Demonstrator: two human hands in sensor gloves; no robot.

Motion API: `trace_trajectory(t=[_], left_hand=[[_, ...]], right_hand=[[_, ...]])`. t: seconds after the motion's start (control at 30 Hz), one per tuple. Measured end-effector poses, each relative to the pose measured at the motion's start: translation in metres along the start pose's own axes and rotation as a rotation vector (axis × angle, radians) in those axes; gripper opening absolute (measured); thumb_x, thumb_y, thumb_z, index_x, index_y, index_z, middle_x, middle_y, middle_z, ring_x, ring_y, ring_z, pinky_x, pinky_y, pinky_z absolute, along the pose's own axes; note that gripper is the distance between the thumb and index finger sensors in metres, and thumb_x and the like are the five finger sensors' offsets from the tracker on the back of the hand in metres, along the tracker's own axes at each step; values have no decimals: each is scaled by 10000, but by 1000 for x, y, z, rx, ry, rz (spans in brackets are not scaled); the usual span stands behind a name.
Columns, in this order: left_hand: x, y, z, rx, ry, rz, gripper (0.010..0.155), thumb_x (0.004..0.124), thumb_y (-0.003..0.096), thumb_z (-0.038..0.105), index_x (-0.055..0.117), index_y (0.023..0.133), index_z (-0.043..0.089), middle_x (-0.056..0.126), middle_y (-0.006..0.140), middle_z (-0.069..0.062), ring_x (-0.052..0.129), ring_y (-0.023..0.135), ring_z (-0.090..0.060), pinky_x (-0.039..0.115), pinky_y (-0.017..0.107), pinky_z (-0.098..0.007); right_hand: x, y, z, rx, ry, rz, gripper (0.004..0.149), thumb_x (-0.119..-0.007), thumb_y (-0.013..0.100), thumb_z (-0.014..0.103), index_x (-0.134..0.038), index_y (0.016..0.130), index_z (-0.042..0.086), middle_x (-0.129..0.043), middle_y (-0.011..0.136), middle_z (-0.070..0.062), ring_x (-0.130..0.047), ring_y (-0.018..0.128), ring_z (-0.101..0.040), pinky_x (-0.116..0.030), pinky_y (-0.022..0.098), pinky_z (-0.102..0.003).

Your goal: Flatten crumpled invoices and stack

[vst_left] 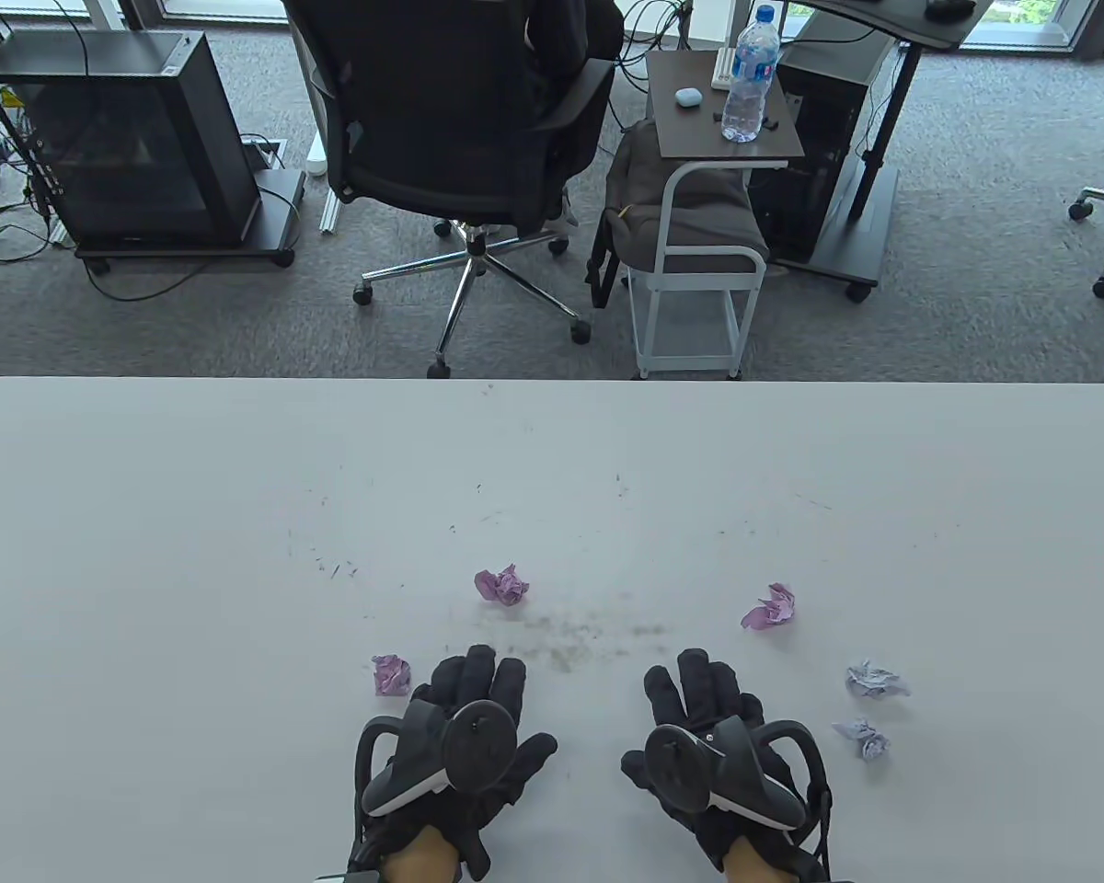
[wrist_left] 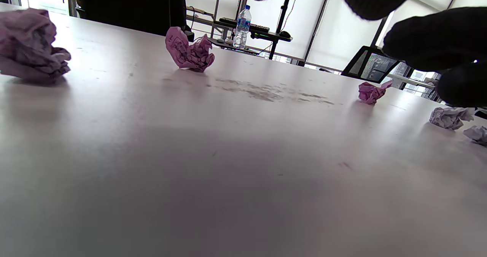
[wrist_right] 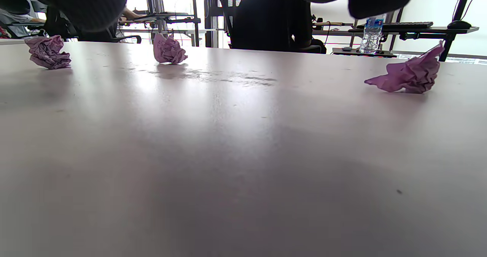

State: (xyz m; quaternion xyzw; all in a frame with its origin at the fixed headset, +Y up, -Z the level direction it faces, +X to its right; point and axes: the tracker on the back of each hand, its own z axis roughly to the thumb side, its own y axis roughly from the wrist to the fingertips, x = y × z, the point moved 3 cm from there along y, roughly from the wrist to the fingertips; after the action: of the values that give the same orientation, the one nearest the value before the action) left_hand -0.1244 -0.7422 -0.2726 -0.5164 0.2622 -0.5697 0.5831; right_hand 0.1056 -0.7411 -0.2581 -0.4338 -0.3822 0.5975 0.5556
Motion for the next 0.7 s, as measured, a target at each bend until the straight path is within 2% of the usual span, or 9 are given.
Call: trace_trajectory(t=[0.07, 0.2, 0.33, 0.43, 0.6, 0.7], left_hand=[[-4, -2, -15, -22, -98, -7, 766, 687, 608, 508, 338, 1166, 116, 114, 1131, -215, 206, 1023, -579, 417, 678, -726], [-14, -9, -56, -133, -198, 102, 681, 704, 613, 362, 345, 1157, 165, 121, 1130, -191, 229, 1026, -570, 454, 675, -708], [4, -15, -94, -293, -244, 111, 664, 695, 606, 277, 306, 1140, 216, 103, 1113, -186, 265, 1028, -561, 489, 672, -686], [16, -14, -102, -363, -161, 45, 694, 688, 608, 278, 227, 1126, 247, 62, 1100, -181, 297, 1027, -562, 515, 670, -675], [21, -5, -95, -349, -92, -4, 677, 670, 608, 257, 223, 1116, 276, 59, 1111, -142, 315, 1042, -538, 519, 673, -669], [31, 1, -92, -327, -130, -122, 625, 641, 613, 234, 298, 1135, 226, 91, 1116, -163, 257, 1043, -540, 388, 676, -686]], right_hand=[[-1, 0, -1, 7, 30, 7, 820, -660, 518, 636, -299, 1081, 161, -226, 1108, -309, -421, 952, -556, -576, 614, -676], [-5, 3, -1, 26, 97, 35, 817, -664, 523, 629, -302, 1082, 156, -226, 1107, -314, -423, 949, -559, -579, 614, -674], [-3, 3, 0, 41, 166, 51, 820, -669, 527, 627, -298, 1085, 154, -216, 1106, -320, -416, 948, -566, -580, 615, -671], [-3, 1, 1, 53, 176, 55, 830, -669, 520, 645, -304, 1087, 160, -226, 1113, -314, -425, 951, -566, -596, 610, -673], [-3, 2, -2, 52, 206, 76, 827, -671, 525, 640, -307, 1088, 156, -228, 1112, -317, -435, 947, -569, -600, 610, -667], [-2, 3, -2, 62, 217, 73, 825, -671, 526, 641, -312, 1088, 155, -237, 1112, -319, -446, 947, -565, -606, 610, -662]])
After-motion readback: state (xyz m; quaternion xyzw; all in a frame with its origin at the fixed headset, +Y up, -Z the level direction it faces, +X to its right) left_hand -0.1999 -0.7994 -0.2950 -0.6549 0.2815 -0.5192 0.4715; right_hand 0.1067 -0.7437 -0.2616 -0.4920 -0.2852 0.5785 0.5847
